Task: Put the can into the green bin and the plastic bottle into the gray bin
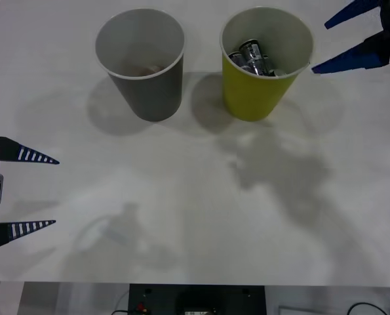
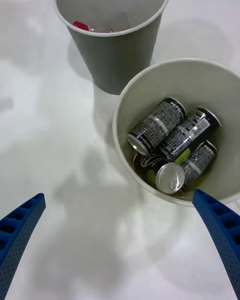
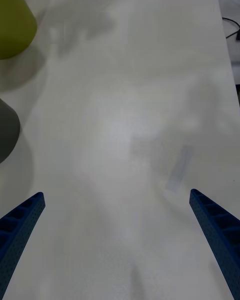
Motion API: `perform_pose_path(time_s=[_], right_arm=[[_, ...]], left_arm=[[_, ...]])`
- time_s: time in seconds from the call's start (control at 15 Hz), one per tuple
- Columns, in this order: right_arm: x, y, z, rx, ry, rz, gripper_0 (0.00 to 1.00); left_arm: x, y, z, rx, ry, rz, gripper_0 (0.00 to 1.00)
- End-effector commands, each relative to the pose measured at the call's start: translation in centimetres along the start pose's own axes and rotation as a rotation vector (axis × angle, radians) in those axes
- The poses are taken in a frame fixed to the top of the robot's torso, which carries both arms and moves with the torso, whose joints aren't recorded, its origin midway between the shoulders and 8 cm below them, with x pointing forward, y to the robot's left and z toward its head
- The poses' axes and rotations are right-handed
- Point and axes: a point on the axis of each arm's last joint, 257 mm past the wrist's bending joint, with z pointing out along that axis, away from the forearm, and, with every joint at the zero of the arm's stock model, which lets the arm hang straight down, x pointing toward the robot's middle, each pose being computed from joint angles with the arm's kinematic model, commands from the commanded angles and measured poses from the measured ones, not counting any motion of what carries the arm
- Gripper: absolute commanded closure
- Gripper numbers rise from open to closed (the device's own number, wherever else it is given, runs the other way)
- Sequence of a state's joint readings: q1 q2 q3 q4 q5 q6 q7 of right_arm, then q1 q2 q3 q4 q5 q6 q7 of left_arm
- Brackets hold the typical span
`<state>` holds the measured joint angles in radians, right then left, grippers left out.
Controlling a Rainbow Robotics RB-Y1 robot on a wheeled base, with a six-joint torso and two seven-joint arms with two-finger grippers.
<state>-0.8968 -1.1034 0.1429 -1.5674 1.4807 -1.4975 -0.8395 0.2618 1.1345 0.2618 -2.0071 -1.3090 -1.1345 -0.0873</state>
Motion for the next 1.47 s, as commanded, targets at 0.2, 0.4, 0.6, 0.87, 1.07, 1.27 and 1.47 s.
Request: perform_pose_path(time_s=[0.2,0.4,0.6,0.87,1.07,1.27,1.47], right_arm=[[4.8,2.9,-0.5,-0.033,-0.014,-0.163,0.0],[8.6,4.7,0.0,-0.066,0.019,-0.224,0.0],[11.8,6.2,-0.3,-0.077,0.043,-0.263,0.0],[14.5,9.4,-0.4,-0.107,0.058,-0.281,0.0],[15.6,11.3,-0.6,-0.109,0.057,-0.271,0.0],[16.4,12.7,-0.2,-0.101,0.052,-0.263,0.0],[16.8,14.0,-0.2,-0.086,0.032,-0.255,0.0]], left_arm=[[0.0,0.0,0.0,0.0,0.0,0.0,0.0],[0.0,0.0,0.0,0.0,0.0,0.0,0.0],[0.0,0.0,0.0,0.0,0.0,0.0,0.0],[0.0,0.0,0.0,0.0,0.0,0.0,0.0],[0.0,0.0,0.0,0.0,0.0,0.0,0.0],[0.0,0.0,0.0,0.0,0.0,0.0,0.0],[0.0,0.0,0.0,0.0,0.0,0.0,0.0]])
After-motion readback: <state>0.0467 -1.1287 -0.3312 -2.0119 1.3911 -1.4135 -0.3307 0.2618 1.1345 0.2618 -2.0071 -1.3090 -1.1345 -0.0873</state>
